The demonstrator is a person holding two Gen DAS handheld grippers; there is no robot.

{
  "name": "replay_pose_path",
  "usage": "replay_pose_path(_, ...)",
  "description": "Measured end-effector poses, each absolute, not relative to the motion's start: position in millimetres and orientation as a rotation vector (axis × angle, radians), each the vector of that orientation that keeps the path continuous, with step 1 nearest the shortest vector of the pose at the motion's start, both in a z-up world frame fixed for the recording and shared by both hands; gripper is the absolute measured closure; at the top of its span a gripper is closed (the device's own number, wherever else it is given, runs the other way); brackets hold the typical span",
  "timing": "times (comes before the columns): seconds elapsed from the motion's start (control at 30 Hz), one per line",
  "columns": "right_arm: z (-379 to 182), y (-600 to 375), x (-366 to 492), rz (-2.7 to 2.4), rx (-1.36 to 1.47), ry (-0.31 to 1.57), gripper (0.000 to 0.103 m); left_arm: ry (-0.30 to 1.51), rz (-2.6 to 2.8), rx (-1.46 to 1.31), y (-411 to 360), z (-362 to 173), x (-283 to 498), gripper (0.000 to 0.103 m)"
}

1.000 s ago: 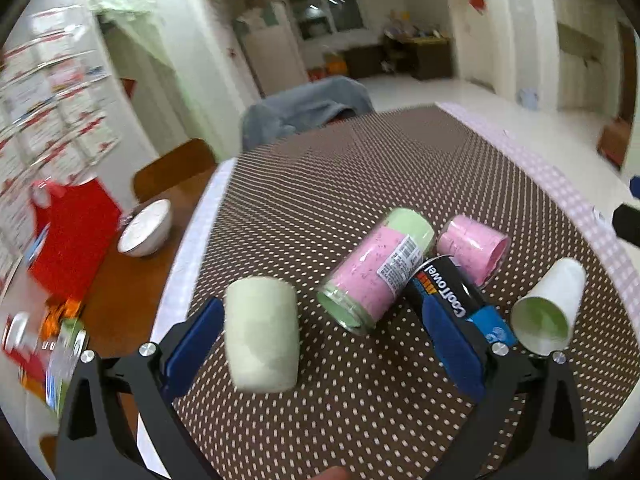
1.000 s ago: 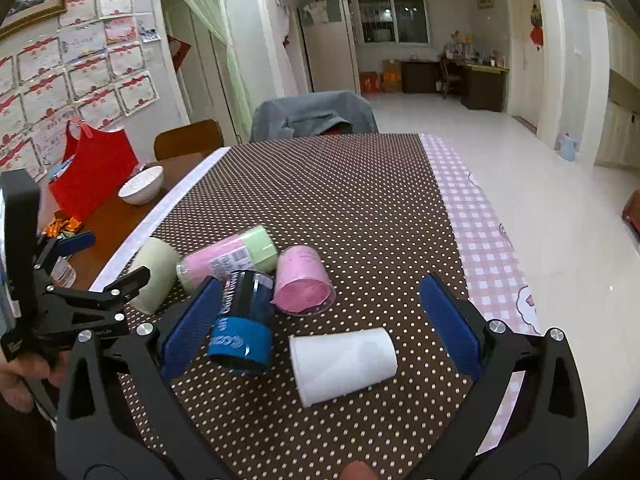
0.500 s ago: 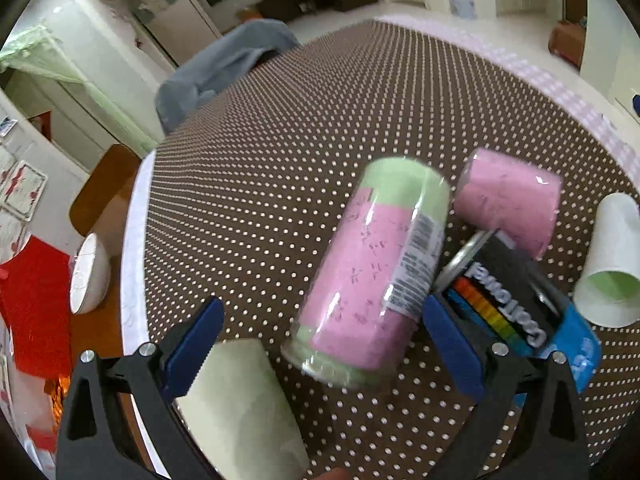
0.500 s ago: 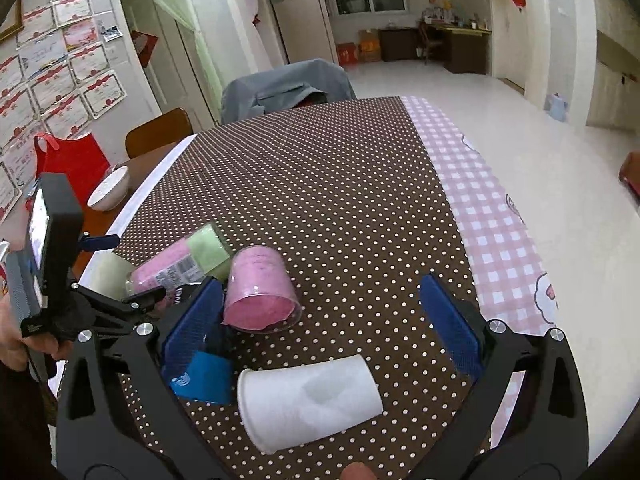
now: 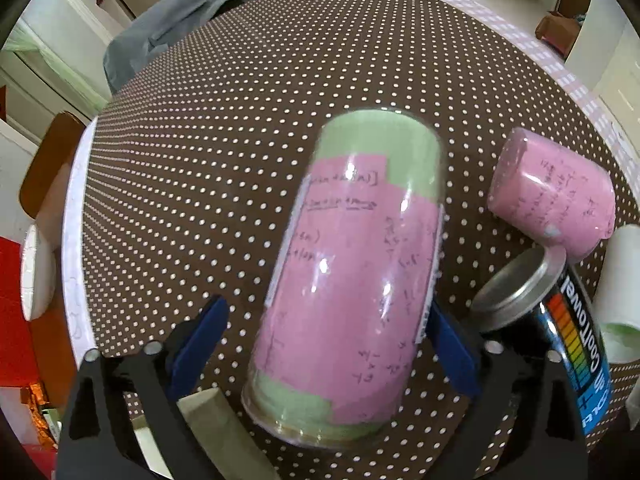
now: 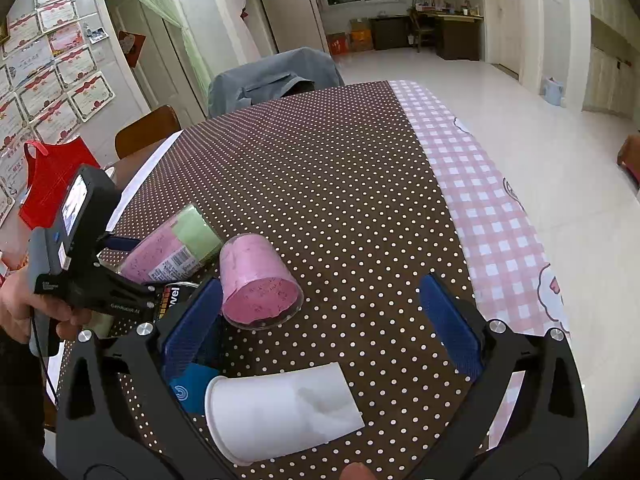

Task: Flip cup upside down
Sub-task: 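Reach the left gripper to the pink-and-green container and close on it, then lift the container with the left gripper and tilt it upright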

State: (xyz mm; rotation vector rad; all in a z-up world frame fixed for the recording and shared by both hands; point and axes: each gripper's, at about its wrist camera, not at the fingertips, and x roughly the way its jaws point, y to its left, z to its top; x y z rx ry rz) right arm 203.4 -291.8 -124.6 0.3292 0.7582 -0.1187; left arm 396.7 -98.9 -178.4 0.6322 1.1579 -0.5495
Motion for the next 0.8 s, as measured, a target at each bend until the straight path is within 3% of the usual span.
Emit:
replay_pose_path(0.33, -127, -295, 200, -0.118, 0.332, 0.759, 0.006, 1.185, -0.5, 0.568, -98, -180, 424, 0.012)
replay_pose_path(0.37, -127, -294, 200, -0.116, 0.333, 0.76, 0.006, 1.185, -0.499, 0.553, -97, -182, 426, 0.015)
replay_pose_path(0.43, -127, -293, 199, -0.114, 0.332, 0.761, 0.006, 1.203, -0.499, 0.518, -93, -185, 431, 0.035)
replay_pose_path(0.8, -120, -287, 183, -0.102, 0.332, 0.743, 0.006, 1.127, -0.449, 0.411, -70, -165, 406, 0.035)
